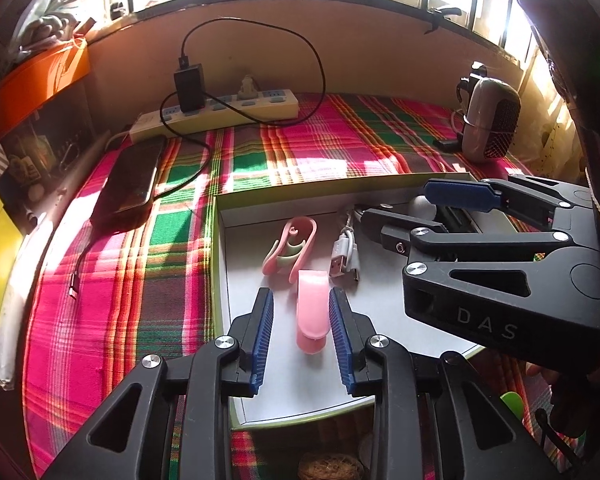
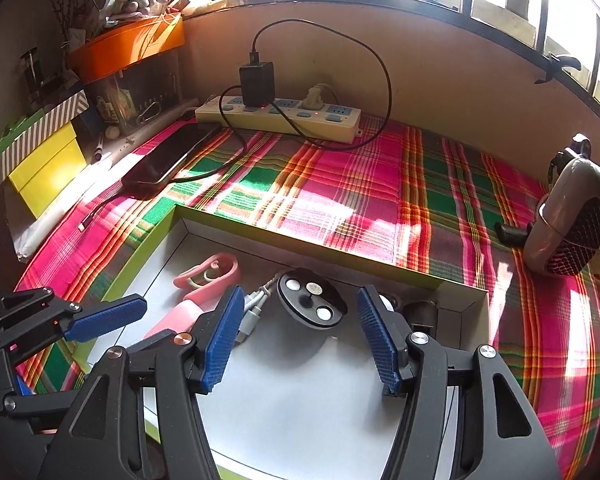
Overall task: Organize objects
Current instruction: 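Open left gripper releasing the pink piece while right gripper releases the black disc, then withdraw both open grippers from the box toward the remaining items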
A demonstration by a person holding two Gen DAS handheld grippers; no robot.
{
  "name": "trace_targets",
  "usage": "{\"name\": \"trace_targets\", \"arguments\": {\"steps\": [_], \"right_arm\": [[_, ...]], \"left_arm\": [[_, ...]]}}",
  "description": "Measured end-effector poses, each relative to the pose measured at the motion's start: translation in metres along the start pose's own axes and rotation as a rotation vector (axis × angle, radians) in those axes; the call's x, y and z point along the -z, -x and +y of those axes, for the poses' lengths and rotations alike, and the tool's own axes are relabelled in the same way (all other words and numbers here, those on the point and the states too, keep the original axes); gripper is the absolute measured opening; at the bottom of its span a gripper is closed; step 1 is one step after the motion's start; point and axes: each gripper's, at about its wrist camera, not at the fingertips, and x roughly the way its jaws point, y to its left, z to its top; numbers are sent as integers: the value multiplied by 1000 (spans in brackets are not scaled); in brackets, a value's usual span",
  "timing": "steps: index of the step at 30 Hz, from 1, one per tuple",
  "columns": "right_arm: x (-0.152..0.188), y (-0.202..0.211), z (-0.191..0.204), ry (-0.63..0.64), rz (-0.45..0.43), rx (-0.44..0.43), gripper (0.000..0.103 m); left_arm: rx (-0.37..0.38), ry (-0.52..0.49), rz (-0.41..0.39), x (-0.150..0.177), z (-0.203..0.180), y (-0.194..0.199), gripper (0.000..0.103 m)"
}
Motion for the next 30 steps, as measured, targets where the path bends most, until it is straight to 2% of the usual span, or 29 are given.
{"name": "trace_targets", "arguments": {"steps": [20,30], "right_arm": [[28,64,9,-62,-83,17,60],[70,94,4,-125,-97,23,60]], "left_arm": [[-9,6,-85,25,-1,56,27],[-7,75,-93,50,21,76,27]]}}
